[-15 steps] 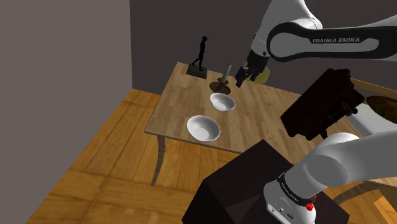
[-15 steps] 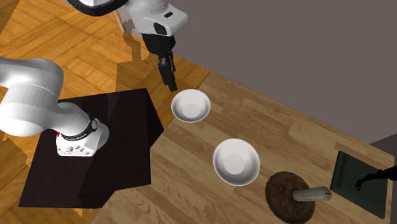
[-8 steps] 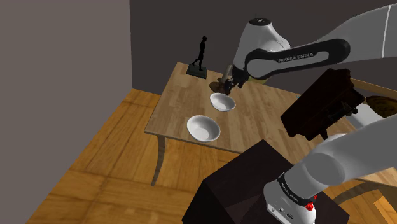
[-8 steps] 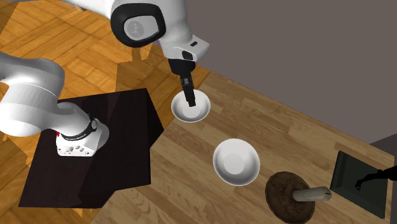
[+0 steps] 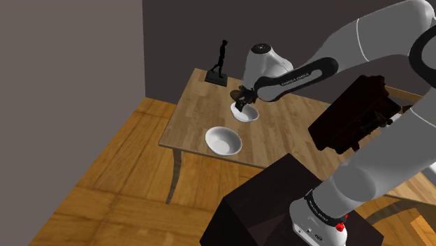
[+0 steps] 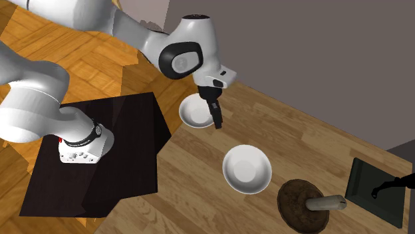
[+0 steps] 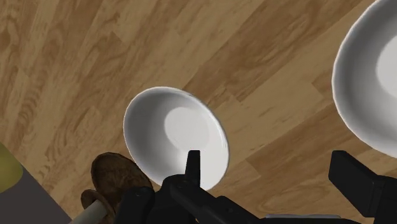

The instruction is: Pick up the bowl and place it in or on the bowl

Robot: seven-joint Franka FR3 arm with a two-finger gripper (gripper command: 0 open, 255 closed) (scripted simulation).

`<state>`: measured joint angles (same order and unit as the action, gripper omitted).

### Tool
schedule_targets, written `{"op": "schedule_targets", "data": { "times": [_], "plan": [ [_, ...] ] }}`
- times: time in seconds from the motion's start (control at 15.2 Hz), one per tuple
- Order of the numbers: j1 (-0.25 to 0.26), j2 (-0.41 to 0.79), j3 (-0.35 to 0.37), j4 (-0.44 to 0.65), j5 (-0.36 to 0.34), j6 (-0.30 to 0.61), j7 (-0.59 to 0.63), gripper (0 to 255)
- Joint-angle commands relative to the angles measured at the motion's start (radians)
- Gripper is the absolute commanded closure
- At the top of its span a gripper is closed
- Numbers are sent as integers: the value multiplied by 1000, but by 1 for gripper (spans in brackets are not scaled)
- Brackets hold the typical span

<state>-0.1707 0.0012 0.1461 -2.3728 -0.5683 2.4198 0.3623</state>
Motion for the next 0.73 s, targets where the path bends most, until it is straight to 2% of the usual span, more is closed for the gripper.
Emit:
{"op": "schedule_targets", "data": {
  "times": [0.0, 0.33, 0.66],
  "plan": [
    [-2, 82, -3, 44, -74, 20, 53, 0],
    [9, 282, -44, 168, -240, 54, 160, 0],
    [36, 478, -98, 319, -360, 68, 230, 0]
  ]
}}
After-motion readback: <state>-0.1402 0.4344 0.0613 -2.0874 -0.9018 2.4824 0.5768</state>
